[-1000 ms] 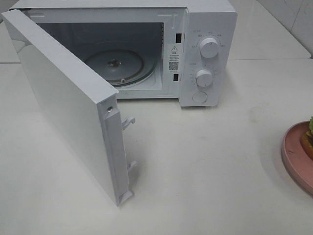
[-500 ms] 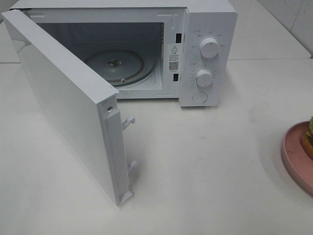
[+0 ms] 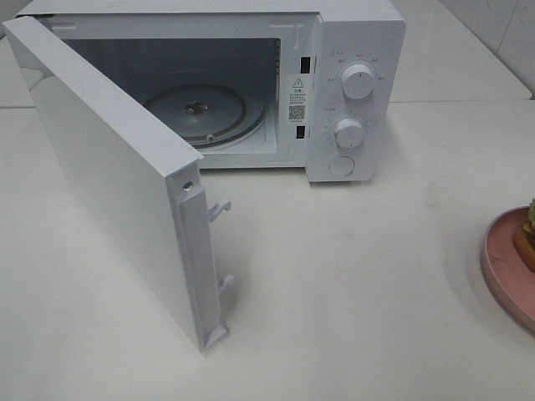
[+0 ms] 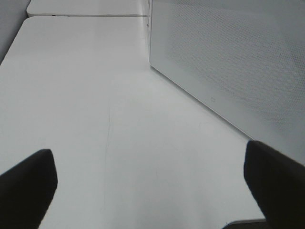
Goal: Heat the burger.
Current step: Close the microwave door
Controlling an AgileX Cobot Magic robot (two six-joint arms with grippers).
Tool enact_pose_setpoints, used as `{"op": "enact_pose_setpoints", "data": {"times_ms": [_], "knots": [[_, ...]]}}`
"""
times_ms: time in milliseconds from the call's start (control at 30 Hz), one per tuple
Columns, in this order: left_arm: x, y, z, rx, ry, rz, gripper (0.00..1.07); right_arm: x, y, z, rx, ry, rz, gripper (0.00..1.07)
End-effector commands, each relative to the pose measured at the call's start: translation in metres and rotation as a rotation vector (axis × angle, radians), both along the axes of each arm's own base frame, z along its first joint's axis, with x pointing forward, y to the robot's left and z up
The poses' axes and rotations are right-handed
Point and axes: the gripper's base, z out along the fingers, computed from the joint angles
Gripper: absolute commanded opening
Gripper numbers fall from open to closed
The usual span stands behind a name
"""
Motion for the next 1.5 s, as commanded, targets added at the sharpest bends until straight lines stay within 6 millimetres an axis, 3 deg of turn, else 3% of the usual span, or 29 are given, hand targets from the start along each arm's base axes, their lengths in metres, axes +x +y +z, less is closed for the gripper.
{"op": "enact_pose_setpoints", "data": {"times_ms": [33,333,633,733,767,800,867,900,967,1000,1033,1067,1100,1167,1367,1500], "knots": [[0.0,-0.001,0.001,-0.006,-0.011,-0.005,1.0,-0.005,-0.001,0.0,-0.007,-0.039,-0.003,0.76],[0.0,-0.001,0.001,-0.008,-0.012,-0.005,1.0,-0.005,-0.001,0.0,-0.007,-0.039,-0.003,0.76],[-0.001,-0.002,0.02,-0.043,-0.161,-0.009,0.97,-0.005,-0.001,0.0,-0.007,-0.039,-0.003,0.76],[0.002,-0.001,0.026,-0.039,-0.236,-0.002,0.9,-0.005,-0.001,0.0,-0.007,-0.039,-0.003,0.76],[0.005,-0.001,0.027,-0.043,-0.279,0.001,0.8,-0.005,-0.001,0.0,-0.007,-0.039,-0.003,0.76],[0.005,-0.001,0.027,-0.043,-0.279,0.001,0.8,-0.005,-0.001,0.0,-0.007,-0.039,-0.003,0.76],[0.011,-0.001,0.023,-0.046,-0.304,0.004,0.61,-0.005,-0.001,0.0,-0.007,-0.039,-0.003,0.76],[0.011,-0.001,0.023,-0.046,-0.304,0.004,0.61,-0.005,-0.001,0.0,-0.007,-0.039,-0.003,0.76],[0.016,-0.001,0.016,-0.051,-0.301,0.005,0.4,-0.005,-0.001,0.0,-0.007,-0.039,-0.003,0.76],[0.016,-0.001,0.016,-0.051,-0.301,0.005,0.4,-0.005,-0.001,0.0,-0.007,-0.039,-0.003,0.76],[0.019,-0.001,0.013,-0.052,-0.307,0.006,0.33,-0.005,-0.001,0.0,-0.007,-0.039,-0.003,0.76],[0.023,-0.001,0.01,-0.059,-0.332,0.007,0.19,-0.005,-0.001,0.0,-0.007,-0.039,-0.003,0.76],[0.023,-0.001,0.01,-0.059,-0.332,0.007,0.19,-0.005,-0.001,0.0,-0.007,-0.039,-0.003,0.76],[0.028,-0.001,0.006,-0.065,-0.374,0.012,0.01,-0.005,-0.001,0.0,-0.007,-0.039,-0.003,0.76],[0.046,-0.002,-0.006,-0.078,-0.347,0.018,0.0,-0.005,-0.001,0.0,-0.007,-0.039,-0.003,0.76],[0.072,-0.002,-0.01,-0.065,-0.257,0.025,0.0,-0.005,-0.001,0.0,-0.007,-0.039,-0.003,0.76]]}}
